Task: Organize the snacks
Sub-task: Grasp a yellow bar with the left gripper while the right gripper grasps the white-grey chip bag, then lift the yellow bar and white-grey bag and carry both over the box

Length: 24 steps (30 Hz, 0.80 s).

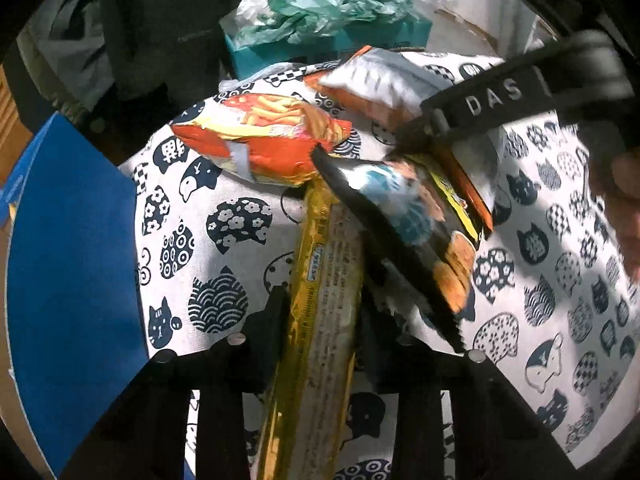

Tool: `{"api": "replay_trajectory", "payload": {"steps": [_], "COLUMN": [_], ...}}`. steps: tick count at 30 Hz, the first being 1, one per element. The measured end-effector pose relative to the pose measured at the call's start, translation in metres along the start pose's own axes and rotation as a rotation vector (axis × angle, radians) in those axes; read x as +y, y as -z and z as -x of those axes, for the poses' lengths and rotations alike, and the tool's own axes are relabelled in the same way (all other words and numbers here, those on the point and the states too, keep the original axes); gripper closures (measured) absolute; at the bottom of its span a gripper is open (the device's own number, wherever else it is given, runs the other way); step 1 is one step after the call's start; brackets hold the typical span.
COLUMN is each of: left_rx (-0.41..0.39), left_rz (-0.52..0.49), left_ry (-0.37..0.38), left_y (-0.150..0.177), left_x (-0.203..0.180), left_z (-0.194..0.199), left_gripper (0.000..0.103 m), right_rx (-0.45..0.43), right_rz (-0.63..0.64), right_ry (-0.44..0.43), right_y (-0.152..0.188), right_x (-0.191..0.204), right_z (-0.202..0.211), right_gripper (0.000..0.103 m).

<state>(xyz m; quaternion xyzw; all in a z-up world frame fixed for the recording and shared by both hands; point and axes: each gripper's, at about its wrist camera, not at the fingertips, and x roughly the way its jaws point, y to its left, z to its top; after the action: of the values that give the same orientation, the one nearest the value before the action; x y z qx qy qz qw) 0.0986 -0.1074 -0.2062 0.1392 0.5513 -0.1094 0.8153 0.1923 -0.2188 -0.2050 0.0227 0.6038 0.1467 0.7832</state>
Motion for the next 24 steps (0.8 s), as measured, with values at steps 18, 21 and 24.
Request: {"api": "replay_trajectory", "payload": {"steps": [18,21,24], "left_rx": [-0.043,-0.063,-0.088], "left_rz": [0.047,0.059,0.065], "left_ry": [-0.030,-0.034,-0.039], "left_y": [0.034,0.039,0.042], "left_x": [0.017,0.020,0.022], "left_z": [0.054,0.070,0.084], "left_gripper": [0.074,0.074,0.074], "right_rx": [-0.083,-0.091,-0.104], "right_rz": [-0.017,-0.005,0.005], "right_ry": [0.059,0.062,0.060], "right_y": [0.044,0.051,0.058], "right_x": [0.010,0.020,0.031], "right_z": [0.050,0.060,0.071], "right_gripper": [0.069,0.069,0.069]}}
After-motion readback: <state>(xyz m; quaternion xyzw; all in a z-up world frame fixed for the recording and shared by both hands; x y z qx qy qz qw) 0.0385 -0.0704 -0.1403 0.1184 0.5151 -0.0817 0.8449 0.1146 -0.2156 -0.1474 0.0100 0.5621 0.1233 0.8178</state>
